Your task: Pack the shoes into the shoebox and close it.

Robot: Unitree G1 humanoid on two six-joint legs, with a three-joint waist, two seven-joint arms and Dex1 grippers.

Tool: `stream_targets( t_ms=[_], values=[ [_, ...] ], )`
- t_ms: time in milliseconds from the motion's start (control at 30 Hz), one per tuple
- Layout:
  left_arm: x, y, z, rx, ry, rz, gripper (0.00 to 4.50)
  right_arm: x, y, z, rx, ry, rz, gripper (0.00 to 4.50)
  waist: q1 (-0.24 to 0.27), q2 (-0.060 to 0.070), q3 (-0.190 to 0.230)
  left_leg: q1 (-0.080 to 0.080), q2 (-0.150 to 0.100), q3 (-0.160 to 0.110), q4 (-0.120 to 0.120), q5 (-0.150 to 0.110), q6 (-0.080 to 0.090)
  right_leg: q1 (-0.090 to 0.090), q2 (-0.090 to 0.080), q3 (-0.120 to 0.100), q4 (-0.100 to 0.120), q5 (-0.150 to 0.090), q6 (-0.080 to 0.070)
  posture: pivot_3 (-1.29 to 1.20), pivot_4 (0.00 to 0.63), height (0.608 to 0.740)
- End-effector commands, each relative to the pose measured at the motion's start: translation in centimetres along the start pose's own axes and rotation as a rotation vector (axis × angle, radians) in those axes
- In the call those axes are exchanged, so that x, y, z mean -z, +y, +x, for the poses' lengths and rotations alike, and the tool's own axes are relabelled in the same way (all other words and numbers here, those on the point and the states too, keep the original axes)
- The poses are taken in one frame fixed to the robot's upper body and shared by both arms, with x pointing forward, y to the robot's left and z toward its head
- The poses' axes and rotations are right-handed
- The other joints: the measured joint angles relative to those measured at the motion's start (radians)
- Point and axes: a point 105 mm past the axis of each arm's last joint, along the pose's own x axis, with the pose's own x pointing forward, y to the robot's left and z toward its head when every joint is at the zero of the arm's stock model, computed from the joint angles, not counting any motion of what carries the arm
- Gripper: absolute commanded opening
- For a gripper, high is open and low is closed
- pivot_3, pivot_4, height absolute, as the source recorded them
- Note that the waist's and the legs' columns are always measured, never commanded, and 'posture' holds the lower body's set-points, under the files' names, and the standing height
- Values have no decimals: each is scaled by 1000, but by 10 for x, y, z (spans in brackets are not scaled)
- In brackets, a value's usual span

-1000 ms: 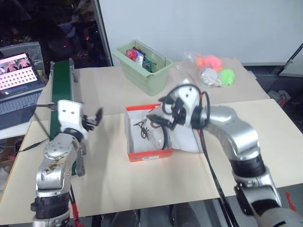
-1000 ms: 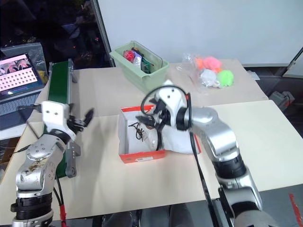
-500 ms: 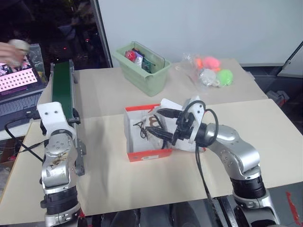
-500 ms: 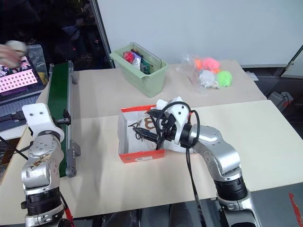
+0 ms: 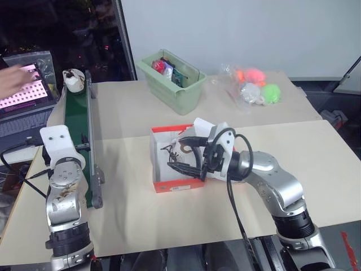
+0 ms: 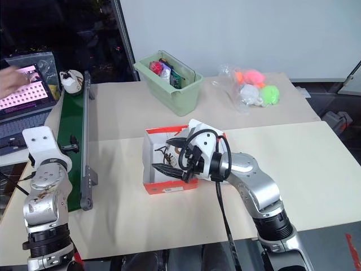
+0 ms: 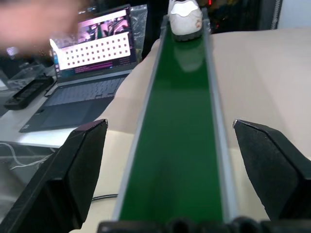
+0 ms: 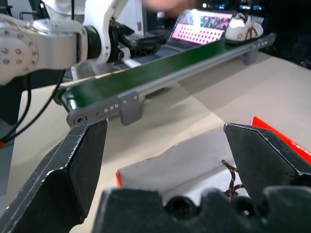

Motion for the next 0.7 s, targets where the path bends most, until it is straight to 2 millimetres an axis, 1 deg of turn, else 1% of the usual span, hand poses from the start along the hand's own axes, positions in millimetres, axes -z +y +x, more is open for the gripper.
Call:
stream_targets(
  t_ms=[33,267,433,533,700],
  values=[
    [-9,8,0,-27,-33,6,4439,-10,2,1,1,-38,-66,4500,0,0,0,0,0,0,0,0,0,0,0,0,0,0,0,0,150,740],
    [-6,6,-1,-15,-18,5,4439,-9,9,1,-8,-42,-57,4500,0,0,0,0,0,0,0,0,0,0,0,0,0,0,0,0,150,740],
    [-1,4,-1,-4,7,9,4439,-12,9,1,-3,-48,-47,4500,0,0,0,0,0,0,0,0,0,0,0,0,0,0,0,0,150,740],
    [11,3,-1,-1,60,14,4439,-14,7,1,3,-54,-38,4500,0,0,0,0,0,0,0,0,0,0,0,0,0,0,0,0,150,740],
    [25,1,-2,13,115,23,4439,-14,5,2,7,-51,-28,4500,0,0,0,0,0,0,0,0,0,0,0,0,0,0,0,0,150,740]
  ],
)
